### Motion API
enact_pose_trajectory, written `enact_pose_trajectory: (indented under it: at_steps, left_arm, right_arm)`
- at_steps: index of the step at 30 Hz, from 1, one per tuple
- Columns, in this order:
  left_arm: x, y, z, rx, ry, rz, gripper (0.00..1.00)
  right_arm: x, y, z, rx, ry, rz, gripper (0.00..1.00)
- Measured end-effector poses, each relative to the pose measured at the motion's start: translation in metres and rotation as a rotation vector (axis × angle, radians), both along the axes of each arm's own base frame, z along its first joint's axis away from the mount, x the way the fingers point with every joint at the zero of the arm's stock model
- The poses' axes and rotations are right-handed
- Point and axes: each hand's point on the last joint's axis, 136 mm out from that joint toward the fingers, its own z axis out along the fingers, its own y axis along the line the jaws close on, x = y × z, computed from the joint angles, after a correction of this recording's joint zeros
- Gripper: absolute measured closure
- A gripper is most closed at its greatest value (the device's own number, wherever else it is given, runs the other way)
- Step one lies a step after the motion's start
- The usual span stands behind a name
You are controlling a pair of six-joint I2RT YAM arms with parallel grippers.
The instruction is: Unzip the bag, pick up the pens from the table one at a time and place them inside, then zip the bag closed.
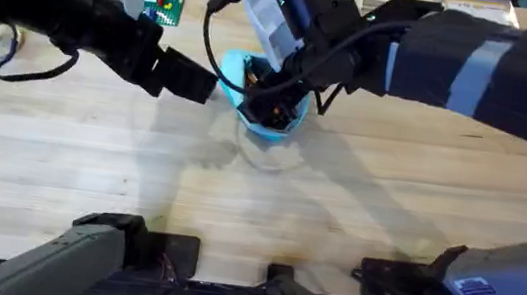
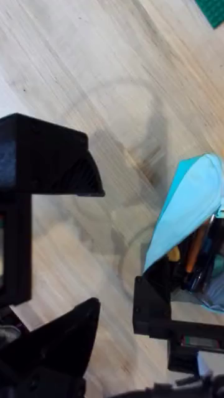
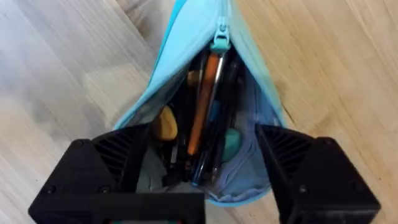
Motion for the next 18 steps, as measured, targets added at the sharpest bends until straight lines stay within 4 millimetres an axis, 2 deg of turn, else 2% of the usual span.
enact_pose_trajectory:
  at_steps: [4,13,18]
  left_arm:
    - [0.0,0.0,0.0,0.0,0.0,0.0,0.004]
    - [0.0,0.0,0.0,0.0,0.0,0.0,0.004]
    - [0.0,0.0,0.0,0.0,0.0,0.0,0.004]
  right_arm:
    - [0.0,0.0,0.012,0.031,-0.008,-0.03,0.003]
    - [-0.006,-0.006,0.087,0.237,-0.065,-0.173,0.003]
    - [-0.011,-0.01,0.114,0.349,-0.048,-0.28,0.003]
